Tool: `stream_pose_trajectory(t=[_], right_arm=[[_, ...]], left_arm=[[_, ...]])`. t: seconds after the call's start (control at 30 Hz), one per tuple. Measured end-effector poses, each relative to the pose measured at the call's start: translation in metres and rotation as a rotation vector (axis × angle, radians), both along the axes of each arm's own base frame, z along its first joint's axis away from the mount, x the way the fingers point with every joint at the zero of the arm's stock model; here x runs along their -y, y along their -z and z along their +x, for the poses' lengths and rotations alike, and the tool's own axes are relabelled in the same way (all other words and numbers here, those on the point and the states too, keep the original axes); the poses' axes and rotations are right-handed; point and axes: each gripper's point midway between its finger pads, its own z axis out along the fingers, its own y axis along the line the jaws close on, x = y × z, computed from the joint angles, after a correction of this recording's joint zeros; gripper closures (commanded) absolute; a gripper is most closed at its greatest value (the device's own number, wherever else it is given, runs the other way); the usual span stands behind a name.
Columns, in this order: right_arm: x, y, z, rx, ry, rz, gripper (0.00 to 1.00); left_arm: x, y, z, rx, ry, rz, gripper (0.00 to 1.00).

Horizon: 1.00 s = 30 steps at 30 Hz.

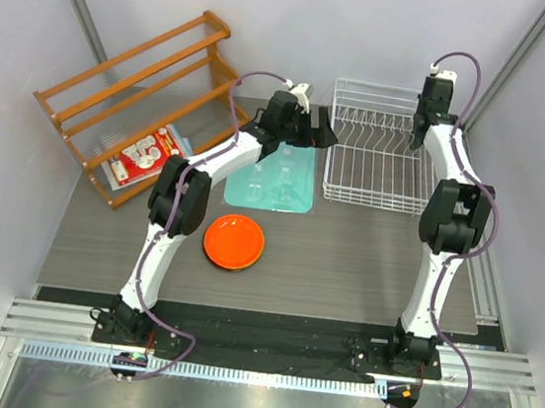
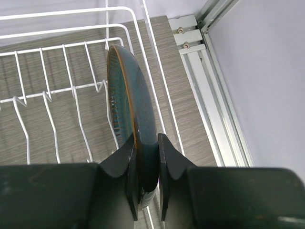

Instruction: Unload the plates from the dish rack

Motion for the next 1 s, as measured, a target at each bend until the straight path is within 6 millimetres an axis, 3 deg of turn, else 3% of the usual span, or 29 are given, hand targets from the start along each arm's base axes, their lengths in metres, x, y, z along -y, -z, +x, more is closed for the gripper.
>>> stream_pose_trajectory(t=[0.27,0.53,0.73,1.0], right_arm=[[0.0,-0.017,-0.018,0.006,0.009,-0.011,0.99],[-0.008,-0.062,-0.045,0.073,-0.01,0.022,0.99],[-0.041,-0.088,-0.067,0.143,-0.11,0.181,0.99],[-0.121,-0.073,-0.11,0.172,-0.314,0.583,0.99]], left_arm=[[0.001,-0.001,-0.001,-0.002,0.003,-0.004,0.01],[0.002,-0.001,-0.001,0.0,0.004,-0.026,0.01],[0.003,0.007,-0.006,-0.017,0.018,-0.033,0.01],[0.007,-0.002,-0.017,-0.02,0.047,-0.098,0.01]])
